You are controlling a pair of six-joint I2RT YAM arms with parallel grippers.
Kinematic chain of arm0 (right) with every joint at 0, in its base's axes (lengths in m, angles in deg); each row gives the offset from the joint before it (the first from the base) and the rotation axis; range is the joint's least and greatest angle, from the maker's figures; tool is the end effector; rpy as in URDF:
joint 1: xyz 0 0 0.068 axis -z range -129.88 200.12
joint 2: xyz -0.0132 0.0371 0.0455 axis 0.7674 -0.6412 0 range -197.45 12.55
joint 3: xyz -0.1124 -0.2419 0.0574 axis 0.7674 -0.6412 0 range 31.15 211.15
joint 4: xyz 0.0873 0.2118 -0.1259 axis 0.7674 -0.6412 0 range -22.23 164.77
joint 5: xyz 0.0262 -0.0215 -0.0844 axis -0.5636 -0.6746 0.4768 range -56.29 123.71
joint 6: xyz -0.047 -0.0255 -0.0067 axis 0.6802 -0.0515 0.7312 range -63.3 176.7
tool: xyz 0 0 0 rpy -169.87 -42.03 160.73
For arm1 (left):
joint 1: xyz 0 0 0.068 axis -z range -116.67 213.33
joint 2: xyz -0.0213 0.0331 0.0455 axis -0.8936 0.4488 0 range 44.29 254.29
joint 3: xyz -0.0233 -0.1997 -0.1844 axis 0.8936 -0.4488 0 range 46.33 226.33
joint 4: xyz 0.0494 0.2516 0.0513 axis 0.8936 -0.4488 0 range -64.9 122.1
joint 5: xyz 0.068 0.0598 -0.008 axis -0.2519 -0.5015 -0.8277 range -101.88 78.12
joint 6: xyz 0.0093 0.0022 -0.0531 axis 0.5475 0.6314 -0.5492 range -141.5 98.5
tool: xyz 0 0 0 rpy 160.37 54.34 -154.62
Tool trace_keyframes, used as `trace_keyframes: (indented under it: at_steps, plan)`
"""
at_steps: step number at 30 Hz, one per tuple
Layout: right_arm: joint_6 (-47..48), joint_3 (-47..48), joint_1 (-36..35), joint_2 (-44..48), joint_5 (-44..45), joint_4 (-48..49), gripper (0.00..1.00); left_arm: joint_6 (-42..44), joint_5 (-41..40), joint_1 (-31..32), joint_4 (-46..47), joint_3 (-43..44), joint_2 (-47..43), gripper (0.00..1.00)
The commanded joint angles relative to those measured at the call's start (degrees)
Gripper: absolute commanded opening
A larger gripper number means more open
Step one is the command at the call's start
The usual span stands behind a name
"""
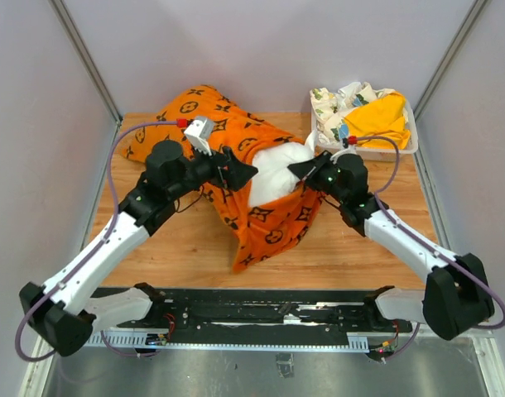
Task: Remove the pillowcase from the pillow
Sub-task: Remove the pillow from the pillowcase.
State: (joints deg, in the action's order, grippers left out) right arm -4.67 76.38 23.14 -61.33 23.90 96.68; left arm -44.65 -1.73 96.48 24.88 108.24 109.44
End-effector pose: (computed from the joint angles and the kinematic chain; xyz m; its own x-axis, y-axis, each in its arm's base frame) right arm 0.2635 0.1409 0.2895 -0.5749 0.6778 -0.4583 -0.1946 0.4308 0.8812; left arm 0.2178 -0.1498 0.3793 -0.4084 -0.1956 -0.8916 0.5684 0.7098 -0.4161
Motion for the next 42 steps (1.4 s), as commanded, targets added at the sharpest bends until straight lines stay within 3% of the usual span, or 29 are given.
trace_keyframes:
  at_steps: [1, 3, 5, 9, 13, 17, 24, 29, 30, 31, 33, 34, 38, 42]
  plan:
    - [5.11, 5.24, 3.74, 6.96, 12.33, -12.17, 0.01, 6.81, 15.36, 0.38, -0.54, -1.83, -5.07, 0.99]
    - [6.74, 7.93, 4.02, 7.33, 14.28, -17.86, 0.01, 8.75, 19.23, 3.45, -0.67, -3.9, -4.4, 0.9]
    - [7.2, 9.69, 4.05, 7.39, 13.86, -19.66, 0.01, 10.78, 17.3, 8.64, -1.27, -5.33, -2.54, 0.84]
    - [7.31, 10.4, 4.04, 8.3, 12.95, -20.49, 0.01, 9.97, 5.63, 15.99, 0.29, -6.81, 0.98, 0.81]
    - [8.48, 10.99, 4.0, 10.27, 14.77, -22.94, 0.01, 5.58, -2.83, 17.63, 0.01, -7.55, 2.59, 0.74]
    - [10.2, 12.2, 4.04, 11.71, 16.86, -25.03, 0.01, 1.61, -10.41, 18.9, 0.18, -12.81, 0.28, 0.73]
    - [10.03, 13.51, 4.0, 11.12, 16.6, -25.24, 0.01, -6.9, -8.92, 21.24, 6.17, -23.9, 0.4, 0.74]
    - [8.39, 14.18, 3.91, 10.24, 14.78, -24.54, 0.01, -10.7, -9.26, 24.41, 12.5, -26.31, 3.08, 0.73]
    - [8.0, 14.11, 3.95, 10.21, 14.2, -24.18, 0.01, -11.14, -8.76, 24.52, 14.65, -26.68, 3.77, 0.66]
    - [7.68, 13.98, 3.91, 10.16, 13.46, -23.5, 0.01, -11.62, -8.25, 24.61, 16.22, -27.04, 4.12, 0.53]
    - [6.78, 13.77, 3.86, 10.17, 12.04, -22.95, 0.01, -12.88, -7.46, 24.75, 18.74, -27.92, 5.49, 0.14]
    - [5.95, 13.78, 3.82, 10.21, 11.33, -22.78, 0.01, -13.64, -7.51, 24.79, 19.81, -28.49, 6.19, 0.02]
    - [1.08, 11.01, 3.68, 11.06, 8.93, -17.31, 0.01, -15.28, -9.61, 25.54, 22.25, -31.28, 9.9, 0.0]
    - [-4.03, 10.05, 3.61, 9.89, 5.27, -6.09, 0.01, -14.58, -18.0, 28.76, 19.39, -31.48, 14.54, 0.0]
